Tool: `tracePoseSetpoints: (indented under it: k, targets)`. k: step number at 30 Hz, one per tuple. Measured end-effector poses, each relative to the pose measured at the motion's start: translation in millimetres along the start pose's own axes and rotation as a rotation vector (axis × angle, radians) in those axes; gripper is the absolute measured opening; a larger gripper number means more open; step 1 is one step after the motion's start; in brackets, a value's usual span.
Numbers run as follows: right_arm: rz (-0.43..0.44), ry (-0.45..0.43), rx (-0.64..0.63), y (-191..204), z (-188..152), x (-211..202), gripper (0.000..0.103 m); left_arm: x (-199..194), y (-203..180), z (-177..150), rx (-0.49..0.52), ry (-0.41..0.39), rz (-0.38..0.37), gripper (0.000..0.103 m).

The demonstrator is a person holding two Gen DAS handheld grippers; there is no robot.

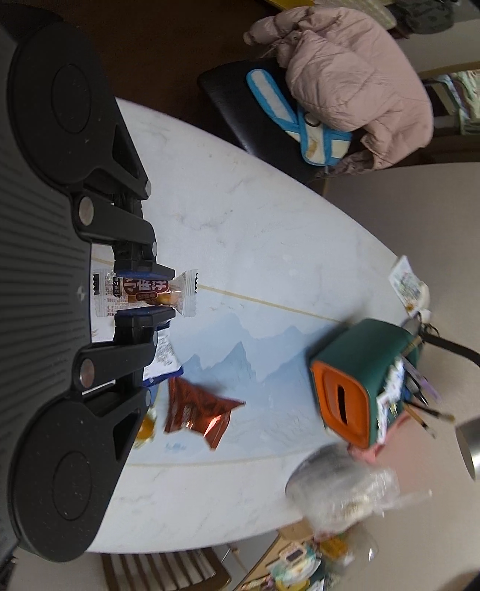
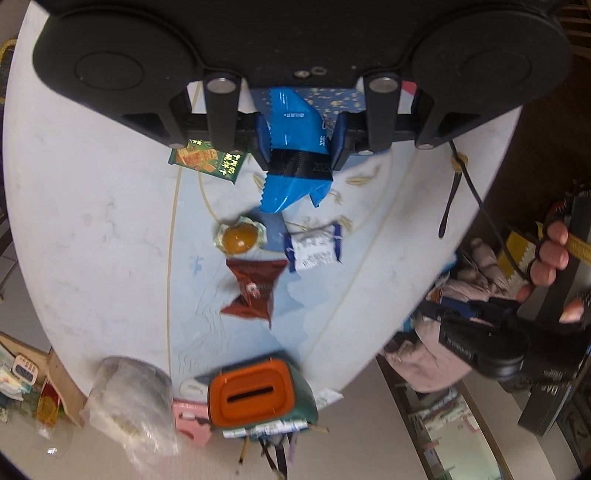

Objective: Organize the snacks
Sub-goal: 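Carry both snacks over the white box and lower them inside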

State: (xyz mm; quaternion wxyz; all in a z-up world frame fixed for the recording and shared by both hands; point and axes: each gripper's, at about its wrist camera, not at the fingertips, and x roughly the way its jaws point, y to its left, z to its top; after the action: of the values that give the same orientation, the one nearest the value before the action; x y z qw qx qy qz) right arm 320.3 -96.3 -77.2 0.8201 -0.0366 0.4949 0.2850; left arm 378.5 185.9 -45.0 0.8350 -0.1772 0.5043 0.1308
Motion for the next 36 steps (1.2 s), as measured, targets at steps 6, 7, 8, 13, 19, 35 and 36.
tracePoseSetpoints:
  k: [6, 7, 8, 13, 19, 35, 36]
  targets:
    - [0.025, -0.055, 0.002, 20, -6, -39, 0.031, -55, 3, -20, 0.051, -0.037, -0.022, 0.014]
    - [0.032, -0.063, 0.003, 23, -8, -45, 0.031, -64, 4, -24, 0.061, -0.043, -0.025, 0.014]
    - [0.039, -0.07, 0.003, 27, -9, -52, 0.031, -73, 5, -28, 0.068, -0.048, -0.029, 0.014]
    - [0.062, -0.097, -0.013, 47, -20, -78, 0.031, -113, 11, -49, 0.107, -0.062, -0.041, 0.014]
    - [0.077, -0.113, -0.039, 67, -38, -103, 0.031, -148, 19, -80, 0.158, -0.06, -0.045, 0.014]
    - [0.085, -0.078, -0.006, 86, -105, -124, 0.031, -184, 16, -195, 0.297, 0.045, -0.085, 0.014]
    - [0.085, -0.073, -0.001, 86, -110, -124, 0.031, -184, 15, -202, 0.305, 0.055, -0.087, 0.014]
